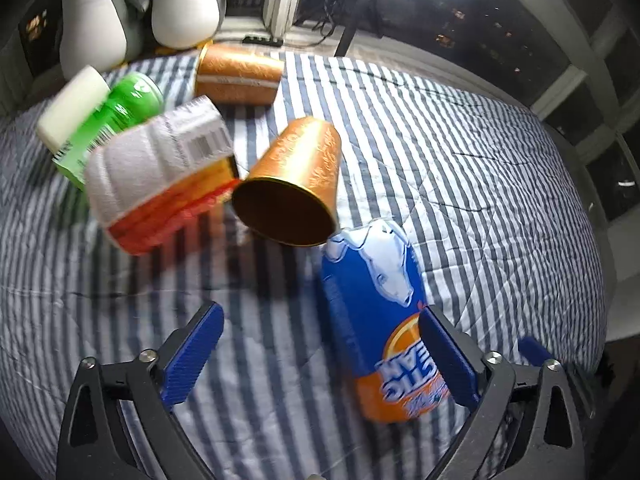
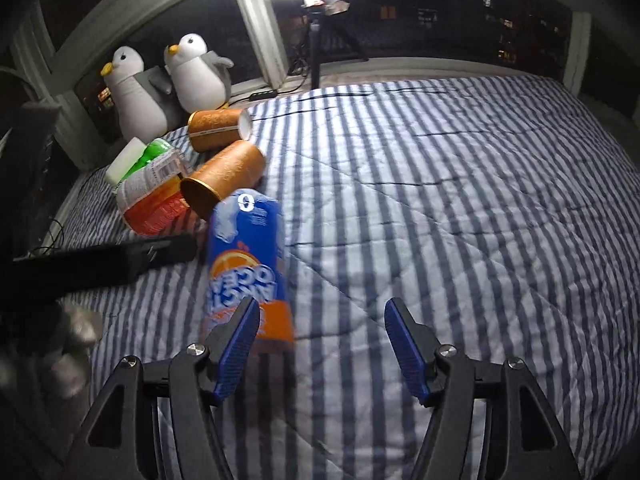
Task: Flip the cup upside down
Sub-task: 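Rotate the right gripper to turn the can upright, bottom end up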
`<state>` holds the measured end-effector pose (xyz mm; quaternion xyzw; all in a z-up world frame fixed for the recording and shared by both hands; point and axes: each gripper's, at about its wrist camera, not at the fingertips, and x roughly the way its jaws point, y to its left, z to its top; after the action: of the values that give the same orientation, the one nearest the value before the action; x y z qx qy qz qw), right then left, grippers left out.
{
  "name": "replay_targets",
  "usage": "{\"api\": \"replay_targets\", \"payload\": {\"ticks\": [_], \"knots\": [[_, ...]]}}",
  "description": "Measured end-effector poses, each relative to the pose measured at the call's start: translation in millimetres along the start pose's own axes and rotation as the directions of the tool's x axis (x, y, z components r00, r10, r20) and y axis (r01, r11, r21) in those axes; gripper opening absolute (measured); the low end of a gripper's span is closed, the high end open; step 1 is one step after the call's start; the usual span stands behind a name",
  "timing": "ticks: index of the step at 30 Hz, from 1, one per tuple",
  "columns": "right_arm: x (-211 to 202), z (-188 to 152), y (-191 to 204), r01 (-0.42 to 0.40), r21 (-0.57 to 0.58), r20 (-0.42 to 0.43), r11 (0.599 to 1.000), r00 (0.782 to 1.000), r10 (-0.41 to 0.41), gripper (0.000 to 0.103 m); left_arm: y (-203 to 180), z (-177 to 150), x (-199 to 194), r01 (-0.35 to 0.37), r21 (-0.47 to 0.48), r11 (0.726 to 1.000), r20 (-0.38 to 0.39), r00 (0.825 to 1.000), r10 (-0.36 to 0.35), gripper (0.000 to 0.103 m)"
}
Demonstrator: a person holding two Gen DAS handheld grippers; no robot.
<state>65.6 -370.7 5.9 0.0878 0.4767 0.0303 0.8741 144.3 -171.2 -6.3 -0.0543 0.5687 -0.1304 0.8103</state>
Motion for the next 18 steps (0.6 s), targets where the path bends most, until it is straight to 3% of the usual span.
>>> {"api": "replay_targets", "payload": {"ticks": [7, 12, 18], "knots": [[-5, -11, -22, 0.009, 0.047, 0.009, 0.999, 1.000, -0.010, 0.061, -12, 12, 30, 0.043, -0.060, 0.997, -0.067, 0.997, -0.047, 0.088], [-2, -15, -25, 0.013, 0.053, 0.002, 0.999, 1.000, -0.013, 0.061, -22, 16, 46, 0.076, -0.067, 0.995, -0.105, 0.991, -0.082, 0.073], [-1, -16, -27, 0.016, 0.063, 0.004, 0.998, 1.000, -0.016, 0.061, -27, 15, 54, 0.097, -0.052, 0.994, -0.105, 0.989, -0.102, 0.072]]}}
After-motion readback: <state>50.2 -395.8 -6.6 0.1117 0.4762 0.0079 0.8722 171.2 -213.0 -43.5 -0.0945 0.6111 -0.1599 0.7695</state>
